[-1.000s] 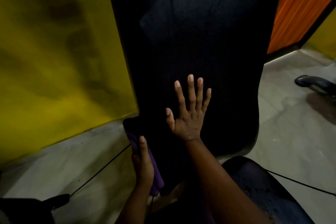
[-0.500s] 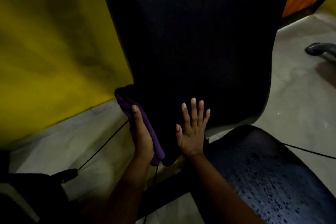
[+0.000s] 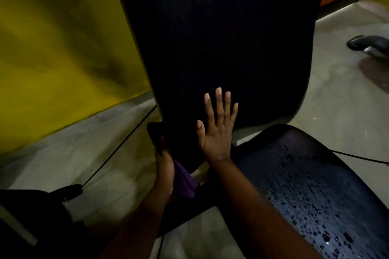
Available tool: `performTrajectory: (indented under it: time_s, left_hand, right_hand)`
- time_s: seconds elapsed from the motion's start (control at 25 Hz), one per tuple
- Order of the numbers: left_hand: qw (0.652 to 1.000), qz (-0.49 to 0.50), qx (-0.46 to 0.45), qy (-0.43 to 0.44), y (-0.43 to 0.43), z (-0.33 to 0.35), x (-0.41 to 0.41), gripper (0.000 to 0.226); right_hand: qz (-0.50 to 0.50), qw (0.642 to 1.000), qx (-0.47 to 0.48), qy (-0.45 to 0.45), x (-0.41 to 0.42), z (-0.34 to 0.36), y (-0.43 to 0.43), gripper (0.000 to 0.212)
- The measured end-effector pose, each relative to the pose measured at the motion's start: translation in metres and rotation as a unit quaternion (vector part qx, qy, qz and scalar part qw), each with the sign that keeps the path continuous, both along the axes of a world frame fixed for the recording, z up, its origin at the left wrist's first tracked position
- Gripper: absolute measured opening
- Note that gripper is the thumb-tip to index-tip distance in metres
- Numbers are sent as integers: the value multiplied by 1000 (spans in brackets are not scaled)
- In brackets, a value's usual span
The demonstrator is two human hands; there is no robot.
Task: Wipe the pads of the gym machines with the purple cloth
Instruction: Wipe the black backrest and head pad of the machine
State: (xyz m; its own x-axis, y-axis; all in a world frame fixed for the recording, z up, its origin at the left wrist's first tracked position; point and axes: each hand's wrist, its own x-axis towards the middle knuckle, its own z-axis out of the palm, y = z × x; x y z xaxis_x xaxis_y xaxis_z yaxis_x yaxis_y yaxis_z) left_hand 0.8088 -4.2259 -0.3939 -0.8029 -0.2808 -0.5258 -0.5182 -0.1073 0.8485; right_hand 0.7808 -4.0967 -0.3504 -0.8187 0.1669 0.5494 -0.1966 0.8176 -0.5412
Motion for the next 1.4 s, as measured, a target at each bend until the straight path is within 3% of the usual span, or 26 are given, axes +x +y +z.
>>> performTrajectory:
  time_s: [0.12,0.2,0.44,0.6,0.64,0.72,0.84,0.92,1.0,1.04,1.16,1.32,1.4]
  left_hand:
    - [1000,16,5,-21,-9,16,8,75]
    - [998,41,27,-45,-18,32,23,79]
    - [974,-17,197,-108,-31,103,106,55]
    - [945,-68,273,-168,-10,136,148,46]
    - [941,-77,280,-176,-6,139,155,45]
    - [942,-91,264,-185,3,144,162,48]
    - [944,-182,213,-177,11,144,162,66]
    - [944,-237,170,-156,11,149,149,54]
    - [968,-215,79,-104,1,149,126,38]
    - [979,-190,21,-67,-6,150,111,44]
    - [988,-142,-42,45,-16,153,62,70]
    - [971,-201,-52,117,0,145,-2,117]
    - [967,-200,-9,156,5,140,-26,123]
  right_hand:
    - [43,993,-84,-70,34,21,-3,54]
    - [69,976,-168,-121,67,30,-9,57]
    - [65,889,-374,-257,163,43,-36,39]
    - [97,866,-369,-323,200,37,-55,45]
    - [97,843,-395,-352,208,39,-59,46]
    - [73,784,-487,-378,222,43,-65,50]
    - [9,726,-607,-324,227,41,-62,59]
    - [-23,715,-638,-286,217,44,-51,55]
    - [-47,692,-674,-254,202,51,-35,42]
    - [-58,677,-692,-244,194,58,-28,36]
    - [-122,684,-699,-168,164,82,-10,38]
    - [-207,709,-671,-69,96,105,-12,38]
    - [-197,763,-614,-50,59,113,-29,52]
